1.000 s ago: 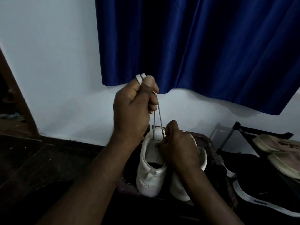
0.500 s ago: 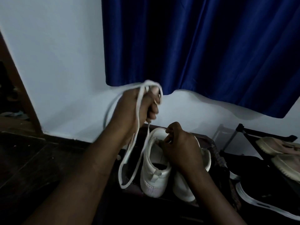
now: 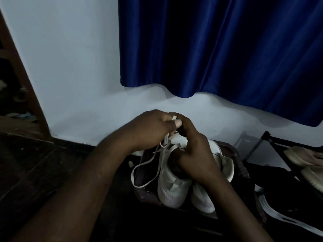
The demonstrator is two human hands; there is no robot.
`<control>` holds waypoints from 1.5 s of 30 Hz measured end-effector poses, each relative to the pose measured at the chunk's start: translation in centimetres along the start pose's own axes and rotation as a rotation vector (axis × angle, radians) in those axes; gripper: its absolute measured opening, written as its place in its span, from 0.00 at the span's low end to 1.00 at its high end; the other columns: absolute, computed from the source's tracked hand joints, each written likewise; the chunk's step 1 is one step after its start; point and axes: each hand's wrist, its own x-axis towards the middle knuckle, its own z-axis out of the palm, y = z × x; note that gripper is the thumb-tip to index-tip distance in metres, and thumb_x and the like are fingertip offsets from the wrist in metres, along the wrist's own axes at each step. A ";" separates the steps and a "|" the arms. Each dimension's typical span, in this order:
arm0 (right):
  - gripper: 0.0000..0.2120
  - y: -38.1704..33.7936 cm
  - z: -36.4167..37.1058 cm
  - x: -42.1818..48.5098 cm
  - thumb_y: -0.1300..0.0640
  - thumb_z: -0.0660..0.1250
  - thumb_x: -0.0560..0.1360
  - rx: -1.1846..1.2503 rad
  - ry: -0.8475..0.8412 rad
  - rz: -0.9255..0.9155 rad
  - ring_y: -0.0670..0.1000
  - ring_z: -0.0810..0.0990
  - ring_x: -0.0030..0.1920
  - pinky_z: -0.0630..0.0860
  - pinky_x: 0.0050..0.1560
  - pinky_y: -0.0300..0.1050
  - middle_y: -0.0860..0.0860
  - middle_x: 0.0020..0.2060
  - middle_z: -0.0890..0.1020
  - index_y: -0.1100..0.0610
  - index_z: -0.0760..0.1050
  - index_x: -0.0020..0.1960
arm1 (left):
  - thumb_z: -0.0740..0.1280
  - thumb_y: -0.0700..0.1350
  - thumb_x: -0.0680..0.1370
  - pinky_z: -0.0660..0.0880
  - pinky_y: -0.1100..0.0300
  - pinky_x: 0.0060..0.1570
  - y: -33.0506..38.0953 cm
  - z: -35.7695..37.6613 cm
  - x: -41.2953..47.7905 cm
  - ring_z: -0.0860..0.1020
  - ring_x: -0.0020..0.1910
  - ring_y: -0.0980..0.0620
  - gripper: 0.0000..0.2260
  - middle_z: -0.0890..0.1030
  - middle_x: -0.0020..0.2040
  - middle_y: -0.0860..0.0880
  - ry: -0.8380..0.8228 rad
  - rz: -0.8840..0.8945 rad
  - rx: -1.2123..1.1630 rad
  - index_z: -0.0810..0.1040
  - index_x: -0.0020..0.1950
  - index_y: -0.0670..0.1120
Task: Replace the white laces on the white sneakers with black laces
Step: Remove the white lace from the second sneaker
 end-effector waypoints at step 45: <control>0.09 -5.7 8.8 3.9 0.47 0.75 0.77 0.231 -0.049 0.284 0.49 0.85 0.45 0.78 0.46 0.43 0.47 0.46 0.87 0.52 0.84 0.51 | 0.65 0.42 0.84 0.83 0.53 0.45 -13.9 -11.4 -4.9 0.78 0.34 0.50 0.12 0.79 0.33 0.48 0.461 -0.226 -0.628 0.86 0.48 0.41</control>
